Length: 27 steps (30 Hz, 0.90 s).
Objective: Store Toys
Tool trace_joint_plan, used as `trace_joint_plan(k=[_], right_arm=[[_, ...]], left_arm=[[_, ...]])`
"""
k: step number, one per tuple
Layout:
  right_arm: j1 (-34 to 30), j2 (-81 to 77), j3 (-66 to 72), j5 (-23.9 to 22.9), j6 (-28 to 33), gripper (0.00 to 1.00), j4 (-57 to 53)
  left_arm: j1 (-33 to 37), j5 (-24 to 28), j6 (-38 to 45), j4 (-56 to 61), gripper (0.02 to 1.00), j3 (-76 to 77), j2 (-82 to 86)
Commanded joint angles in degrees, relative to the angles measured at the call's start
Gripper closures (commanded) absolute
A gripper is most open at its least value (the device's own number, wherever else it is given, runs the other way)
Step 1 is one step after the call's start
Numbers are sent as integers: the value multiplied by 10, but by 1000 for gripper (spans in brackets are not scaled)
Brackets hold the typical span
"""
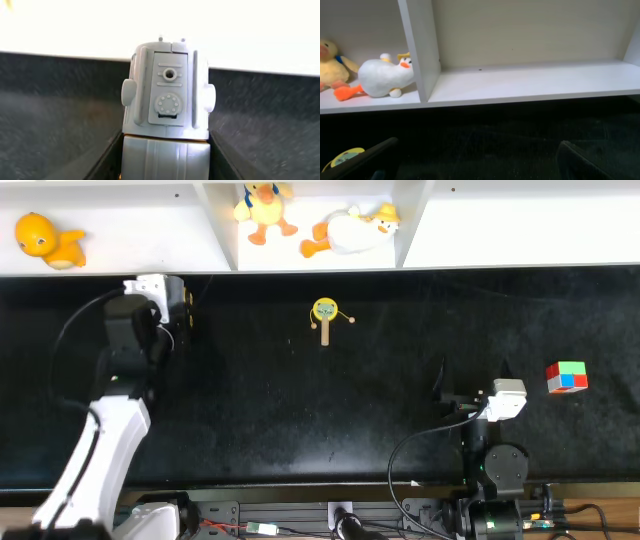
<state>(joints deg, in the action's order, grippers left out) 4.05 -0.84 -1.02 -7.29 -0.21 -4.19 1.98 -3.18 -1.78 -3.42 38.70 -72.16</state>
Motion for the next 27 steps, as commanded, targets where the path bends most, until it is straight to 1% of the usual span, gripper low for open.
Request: trace_joint_plan(k=[1, 9, 12, 18, 22, 27], right_arm=[[-3, 6, 7, 4, 0, 7, 3], [-3, 6, 7, 4, 0, 7, 3], [-3, 6, 7, 4, 0, 5, 3], [-3, 6, 8, 4, 0, 7, 3], [-3, 6, 8, 4, 0, 7, 3], [-3, 6, 7, 4, 0, 7, 3]], left_arm=[[2, 12, -2, 3, 627, 22, 36], [2, 23, -2, 3, 634, 119, -28], [2, 31, -2, 3, 636, 173, -95], [2, 32, -2, 1, 636, 277, -212], [2, 36, -7, 1, 630, 315, -260], [2, 35, -15, -8, 610, 319, -270]])
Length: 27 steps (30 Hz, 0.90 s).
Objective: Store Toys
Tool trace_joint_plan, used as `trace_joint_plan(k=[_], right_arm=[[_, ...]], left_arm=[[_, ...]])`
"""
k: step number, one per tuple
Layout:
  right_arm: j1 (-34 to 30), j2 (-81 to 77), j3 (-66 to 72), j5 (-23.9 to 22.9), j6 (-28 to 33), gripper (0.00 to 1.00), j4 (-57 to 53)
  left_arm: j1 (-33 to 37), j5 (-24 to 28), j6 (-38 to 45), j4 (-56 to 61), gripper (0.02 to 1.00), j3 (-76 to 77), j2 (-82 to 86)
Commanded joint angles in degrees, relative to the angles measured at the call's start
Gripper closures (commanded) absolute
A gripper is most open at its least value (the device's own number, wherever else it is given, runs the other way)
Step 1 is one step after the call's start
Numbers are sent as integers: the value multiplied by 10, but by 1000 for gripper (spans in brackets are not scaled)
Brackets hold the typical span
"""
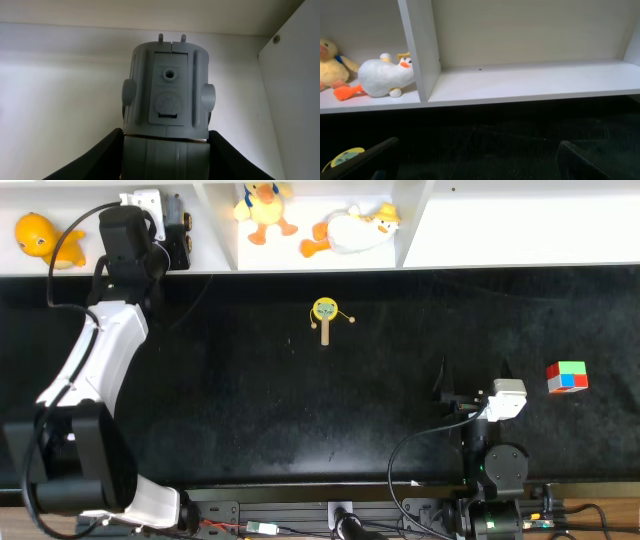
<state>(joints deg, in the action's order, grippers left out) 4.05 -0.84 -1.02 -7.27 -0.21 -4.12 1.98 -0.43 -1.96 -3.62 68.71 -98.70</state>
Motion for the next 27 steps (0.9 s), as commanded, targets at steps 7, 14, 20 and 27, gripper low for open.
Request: trace_joint_plan(k=[7, 14, 20, 27], right_arm=[[-3, 6, 7, 4, 0, 7, 3], [-3, 6, 8, 4, 0, 3, 3], [-3, 6, 8, 4, 0, 5, 3], [-3, 6, 8, 4, 0, 5, 3]], left_arm=[[3, 2, -11, -42, 167, 19, -5], [3, 3, -11, -69, 20, 16, 20], [3, -24, -9, -70, 20, -86, 138], [3, -15, -21, -71, 20, -328, 395]])
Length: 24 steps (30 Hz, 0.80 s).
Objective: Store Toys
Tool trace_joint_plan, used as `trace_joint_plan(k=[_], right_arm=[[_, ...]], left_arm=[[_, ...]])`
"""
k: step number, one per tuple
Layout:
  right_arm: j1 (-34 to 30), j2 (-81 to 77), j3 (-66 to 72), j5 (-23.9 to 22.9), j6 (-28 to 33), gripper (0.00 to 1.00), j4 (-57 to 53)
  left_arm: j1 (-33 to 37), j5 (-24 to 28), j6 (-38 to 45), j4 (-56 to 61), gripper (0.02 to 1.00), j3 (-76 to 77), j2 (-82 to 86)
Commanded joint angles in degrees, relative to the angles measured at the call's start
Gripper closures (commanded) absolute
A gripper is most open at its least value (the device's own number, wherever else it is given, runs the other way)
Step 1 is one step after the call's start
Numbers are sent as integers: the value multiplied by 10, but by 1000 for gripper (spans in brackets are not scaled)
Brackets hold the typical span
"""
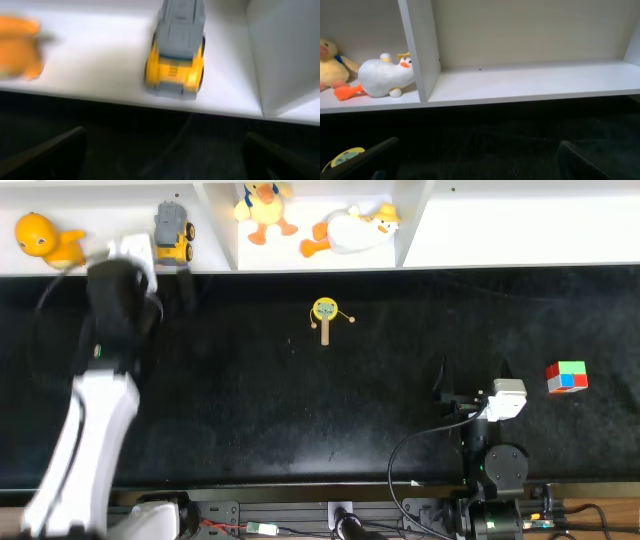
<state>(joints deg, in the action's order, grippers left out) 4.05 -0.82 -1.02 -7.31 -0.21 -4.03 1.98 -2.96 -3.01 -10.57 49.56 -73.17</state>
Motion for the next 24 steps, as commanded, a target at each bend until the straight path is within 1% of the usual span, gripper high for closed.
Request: trace_joint_plan(k=[1, 3, 5, 8, 10, 13, 14, 15, 18, 23, 24], right_arm=[[-3, 6, 8, 4, 0, 5, 2], [-3, 6, 7, 4, 0, 5, 2], [-3, 6, 7, 4, 0, 5, 2], [-3, 6, 8, 4, 0, 5, 2], [-3, 6, 7, 4, 0, 5, 2], [-3, 6, 7, 4, 0, 5, 2], [-3, 6, 7, 4, 0, 5, 2], [-3, 6, 7, 4, 0, 5, 2], [-3, 6, 8, 4, 0, 3, 2], [-3, 6, 8, 4, 0, 5, 2], [-3, 6, 7, 4, 0, 5, 2]], left_arm=[[3, 14, -42, 14, 23, -169, 177], [3, 14, -110, 67, 23, -221, 241], [2, 15, -121, 126, 20, -264, 293], [-10, 21, -116, 179, 20, -311, 353], [-26, 24, -80, 207, 20, -346, 396], [-51, 62, 40, 275, 20, -403, 452], [-55, 70, 64, 286, 20, -416, 468], [-57, 77, 84, 289, 23, -431, 494], [-57, 72, 87, 267, 20, -459, 564], [-57, 52, 90, 194, 23, -492, 680], [-57, 44, 90, 161, 20, -491, 702]])
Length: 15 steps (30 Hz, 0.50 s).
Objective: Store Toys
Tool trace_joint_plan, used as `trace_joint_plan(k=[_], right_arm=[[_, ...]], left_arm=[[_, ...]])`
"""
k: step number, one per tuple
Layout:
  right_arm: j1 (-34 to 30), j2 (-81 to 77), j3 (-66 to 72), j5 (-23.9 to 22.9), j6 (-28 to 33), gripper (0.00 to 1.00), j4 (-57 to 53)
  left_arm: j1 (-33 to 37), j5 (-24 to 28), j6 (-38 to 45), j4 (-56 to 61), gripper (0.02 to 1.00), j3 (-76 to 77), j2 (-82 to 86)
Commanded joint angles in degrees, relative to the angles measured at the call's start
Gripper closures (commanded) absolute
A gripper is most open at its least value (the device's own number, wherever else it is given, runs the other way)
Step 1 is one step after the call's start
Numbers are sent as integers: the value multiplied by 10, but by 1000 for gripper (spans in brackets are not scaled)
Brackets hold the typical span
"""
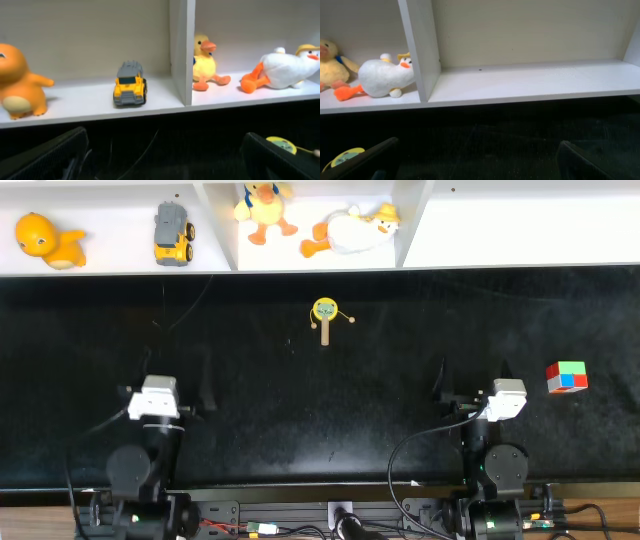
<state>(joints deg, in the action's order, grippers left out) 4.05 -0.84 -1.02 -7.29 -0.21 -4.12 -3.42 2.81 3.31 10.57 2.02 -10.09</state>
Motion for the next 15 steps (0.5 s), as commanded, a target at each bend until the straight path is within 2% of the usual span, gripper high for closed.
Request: trace_joint_plan(k=[1, 7, 15], right_arm=[[-3, 6, 7, 4, 0, 5, 3], [-3, 6, 7, 4, 0, 5, 3], [-3, 6, 7, 4, 0, 7, 3]], left_arm=[[-4, -15, 27, -75, 20, -16, 89], [-3, -17, 25, -158, 20, -16, 99], [-4, -16, 25, -154, 20, -16, 99]])
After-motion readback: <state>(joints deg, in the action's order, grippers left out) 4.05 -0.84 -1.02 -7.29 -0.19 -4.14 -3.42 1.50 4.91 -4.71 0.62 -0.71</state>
